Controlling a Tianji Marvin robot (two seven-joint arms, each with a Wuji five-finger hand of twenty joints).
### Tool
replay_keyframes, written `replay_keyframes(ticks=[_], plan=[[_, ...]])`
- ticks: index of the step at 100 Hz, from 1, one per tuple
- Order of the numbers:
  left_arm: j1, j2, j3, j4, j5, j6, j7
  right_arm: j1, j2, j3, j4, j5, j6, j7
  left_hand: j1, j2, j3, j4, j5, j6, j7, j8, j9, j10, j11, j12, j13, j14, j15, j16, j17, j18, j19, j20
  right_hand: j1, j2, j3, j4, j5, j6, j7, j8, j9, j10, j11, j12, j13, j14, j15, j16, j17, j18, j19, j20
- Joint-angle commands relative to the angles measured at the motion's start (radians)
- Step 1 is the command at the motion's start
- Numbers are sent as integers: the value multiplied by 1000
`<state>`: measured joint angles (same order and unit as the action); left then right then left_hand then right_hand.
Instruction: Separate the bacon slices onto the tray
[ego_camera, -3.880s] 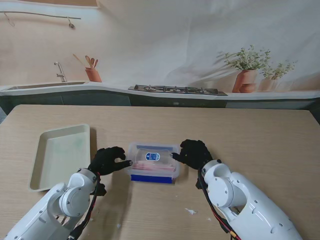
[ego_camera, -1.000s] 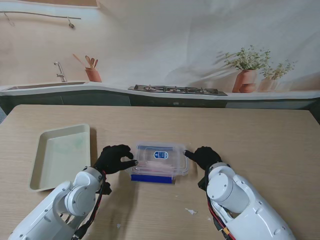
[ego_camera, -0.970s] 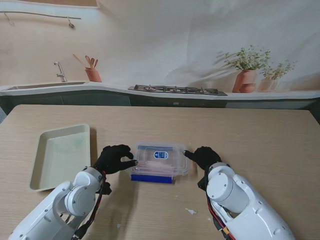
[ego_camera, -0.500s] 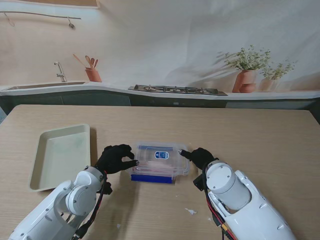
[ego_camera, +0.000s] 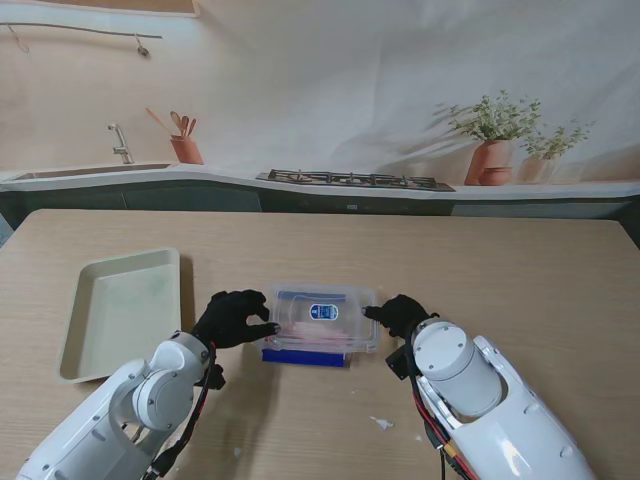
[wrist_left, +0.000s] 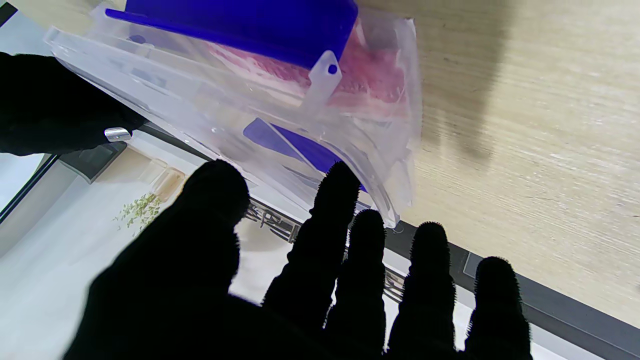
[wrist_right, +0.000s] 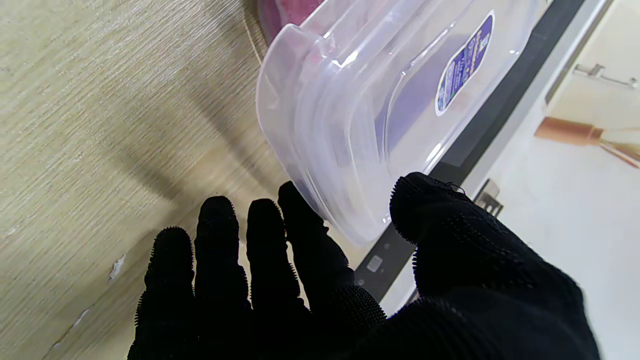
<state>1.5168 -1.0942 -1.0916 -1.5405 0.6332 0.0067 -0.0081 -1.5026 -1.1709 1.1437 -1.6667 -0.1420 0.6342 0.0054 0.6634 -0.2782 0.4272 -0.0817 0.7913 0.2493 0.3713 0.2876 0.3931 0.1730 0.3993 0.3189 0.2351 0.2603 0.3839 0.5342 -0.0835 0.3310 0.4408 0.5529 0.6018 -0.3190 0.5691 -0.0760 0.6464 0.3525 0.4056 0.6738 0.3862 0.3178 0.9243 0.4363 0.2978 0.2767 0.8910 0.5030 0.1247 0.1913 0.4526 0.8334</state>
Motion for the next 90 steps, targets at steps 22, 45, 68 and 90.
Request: replay_keyframes(ticks=[22,45,68,90], plan=[[-4,-3,8,-2,-3,-16,-18,1,-24,3,-21,43,26,-5,6,-11,23,36,-7,-66,0,-5,-12,-22,9,6,-20,-16,-8,-9,-15,7,-39,3,-24,-86,110,-24,23,-60,85,35,54,32,68,38,61,35,73,36,46,17,43,43],[-9,-3,12,1,-7,-33,-18,9,-34,-1,-21,65,38,-23,6,-13,25,36,-7,-76,3,-5,-16,-27,9,6,-24,-20,-9,-10,-17,7,-48,-1,-33,-107,143,-32,33,-69,98,33,71,32,79,51,82,38,96,48,63,25,56,53],[-14,-1,15,-1,-6,-48,-26,21,-32,-15,-18,46,47,-19,6,-14,25,36,-9,-86,9,-3,-18,-33,9,6,-24,-27,-10,-11,-18,6,-59,-2,-1,-135,181,-33,62,-97,119,31,122,17,102,70,139,42,128,62,99,34,77,62],[-12,0,13,-3,-4,-52,-28,27,-37,-28,-12,14,48,-41,5,-14,25,36,-11,-85,13,-3,-17,-33,9,6,-25,-30,-12,-12,-20,5,-69,-1,189,-183,182,-129,48,-154,442,-178,266,-4,144,170,278,53,237,116,63,32,473,-52]])
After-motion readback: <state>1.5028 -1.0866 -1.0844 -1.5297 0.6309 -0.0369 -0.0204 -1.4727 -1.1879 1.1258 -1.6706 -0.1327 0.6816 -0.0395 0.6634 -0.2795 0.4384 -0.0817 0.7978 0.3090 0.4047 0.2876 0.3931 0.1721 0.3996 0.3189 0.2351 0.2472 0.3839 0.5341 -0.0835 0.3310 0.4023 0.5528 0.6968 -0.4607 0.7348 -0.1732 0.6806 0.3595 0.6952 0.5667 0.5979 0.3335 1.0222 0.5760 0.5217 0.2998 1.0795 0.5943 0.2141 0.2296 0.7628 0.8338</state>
